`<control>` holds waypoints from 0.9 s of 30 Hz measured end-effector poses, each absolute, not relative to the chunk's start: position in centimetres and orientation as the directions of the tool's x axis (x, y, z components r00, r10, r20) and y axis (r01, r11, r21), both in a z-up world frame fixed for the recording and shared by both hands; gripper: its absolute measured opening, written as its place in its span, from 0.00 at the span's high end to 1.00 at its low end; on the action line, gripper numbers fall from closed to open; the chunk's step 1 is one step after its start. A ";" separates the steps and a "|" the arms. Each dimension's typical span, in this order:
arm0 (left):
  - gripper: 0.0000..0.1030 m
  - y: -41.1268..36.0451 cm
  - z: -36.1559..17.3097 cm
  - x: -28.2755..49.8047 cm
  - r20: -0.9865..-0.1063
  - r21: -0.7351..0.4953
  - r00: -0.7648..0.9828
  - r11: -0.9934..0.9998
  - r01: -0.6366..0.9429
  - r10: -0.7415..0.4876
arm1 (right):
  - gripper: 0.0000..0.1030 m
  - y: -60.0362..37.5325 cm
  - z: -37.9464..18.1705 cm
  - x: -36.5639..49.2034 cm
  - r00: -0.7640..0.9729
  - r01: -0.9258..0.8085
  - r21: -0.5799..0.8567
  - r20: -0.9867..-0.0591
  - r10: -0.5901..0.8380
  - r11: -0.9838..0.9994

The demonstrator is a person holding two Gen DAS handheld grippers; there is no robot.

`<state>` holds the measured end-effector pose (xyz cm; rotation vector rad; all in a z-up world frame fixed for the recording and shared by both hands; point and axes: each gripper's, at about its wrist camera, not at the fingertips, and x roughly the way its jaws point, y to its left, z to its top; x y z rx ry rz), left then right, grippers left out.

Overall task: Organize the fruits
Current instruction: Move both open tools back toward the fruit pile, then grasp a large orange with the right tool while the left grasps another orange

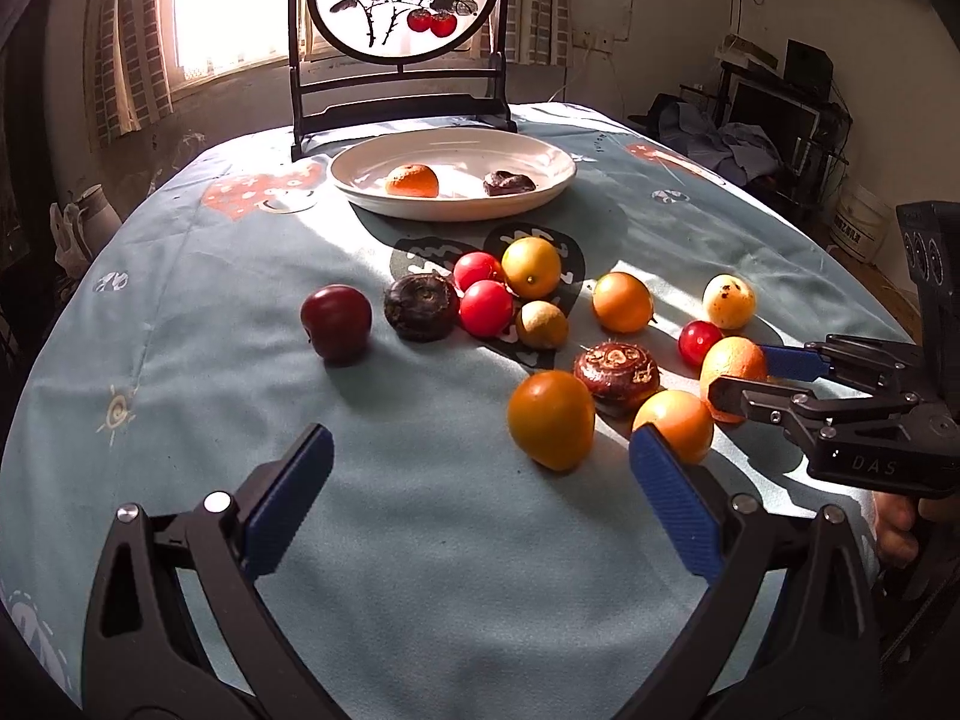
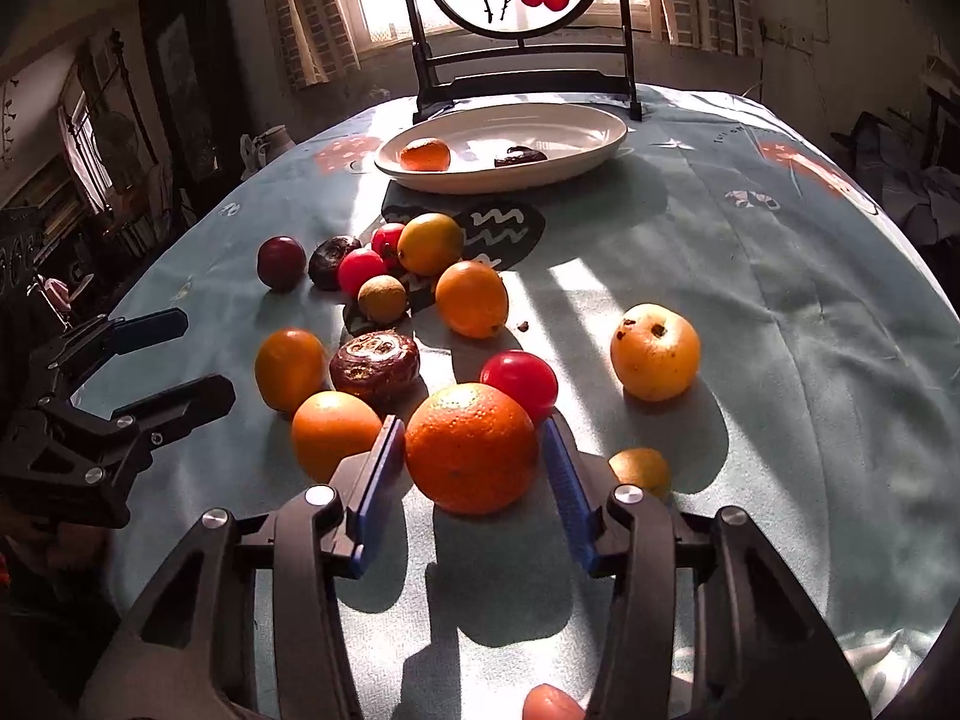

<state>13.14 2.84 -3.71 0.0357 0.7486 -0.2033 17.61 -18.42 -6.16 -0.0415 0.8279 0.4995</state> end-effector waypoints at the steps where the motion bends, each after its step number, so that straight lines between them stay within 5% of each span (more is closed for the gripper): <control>1: 0.02 2.8 -3.7 13.2 -0.681 -0.040 0.712 0.980 0.197 -0.171 | 0.57 -18.4 -6.2 17.6 0.571 -0.442 0.154 -0.712 0.409 0.884; 7: 0.05 2.6 -3.9 13.6 -0.690 -0.077 0.686 0.966 0.248 -0.231 | 0.57 -19.3 -5.6 17.2 0.600 -0.431 0.191 -0.669 0.438 0.882; 13: 0.34 2.5 -4.8 15.5 -0.741 -0.136 0.615 0.957 0.257 -0.271 | 0.57 -19.6 -5.4 17.1 0.609 -0.426 0.208 -0.653 0.449 0.880; 20: 0.39 1.9 -5.4 16.8 -0.765 -0.175 0.568 0.947 0.271 -0.304 | 0.57 -20.0 -5.4 17.2 0.599 -0.426 0.242 -0.646 0.472 0.872; 27: 0.60 0.3 -5.8 17.5 -0.792 -0.161 0.525 0.936 0.315 -0.313 | 0.57 -20.1 -5.4 17.2 0.594 -0.432 0.254 -0.641 0.486 0.865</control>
